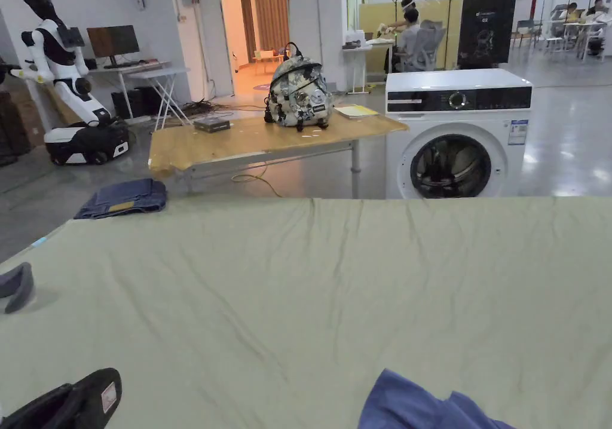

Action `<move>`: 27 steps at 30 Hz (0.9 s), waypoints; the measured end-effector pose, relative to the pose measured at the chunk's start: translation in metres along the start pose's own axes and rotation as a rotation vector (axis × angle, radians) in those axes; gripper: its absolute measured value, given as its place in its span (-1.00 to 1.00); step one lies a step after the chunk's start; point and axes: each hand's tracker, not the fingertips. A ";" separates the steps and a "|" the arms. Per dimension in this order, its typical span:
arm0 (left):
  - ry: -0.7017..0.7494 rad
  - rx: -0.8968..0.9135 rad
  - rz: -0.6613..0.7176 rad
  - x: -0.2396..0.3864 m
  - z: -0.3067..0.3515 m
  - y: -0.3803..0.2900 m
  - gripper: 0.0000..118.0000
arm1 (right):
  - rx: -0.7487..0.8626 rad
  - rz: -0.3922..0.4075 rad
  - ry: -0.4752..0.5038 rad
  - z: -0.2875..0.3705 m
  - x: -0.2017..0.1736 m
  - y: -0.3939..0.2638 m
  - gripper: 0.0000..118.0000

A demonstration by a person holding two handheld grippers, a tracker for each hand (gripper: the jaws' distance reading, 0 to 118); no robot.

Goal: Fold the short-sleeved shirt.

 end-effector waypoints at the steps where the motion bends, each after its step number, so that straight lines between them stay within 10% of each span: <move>1: 0.009 -0.015 -0.009 0.000 -0.004 -0.001 -1.00 | -0.004 0.002 -0.003 0.000 -0.001 -0.001 -1.00; 6: -0.092 -0.371 0.054 -0.008 -0.066 -0.009 -1.00 | -0.024 -0.002 0.009 0.002 -0.001 -0.011 -1.00; 10: -0.109 -0.523 0.060 -0.027 -0.138 -0.041 0.28 | -0.042 -0.011 0.009 0.005 0.002 -0.019 -1.00; 19: -0.037 -0.807 0.065 -0.029 -0.255 -0.098 0.17 | -0.088 -0.043 -0.043 0.018 0.019 -0.035 -1.00; 27: -0.010 -0.883 0.000 -0.015 -0.263 -0.124 -0.71 | -0.131 -0.070 -0.100 0.019 0.033 -0.047 -1.00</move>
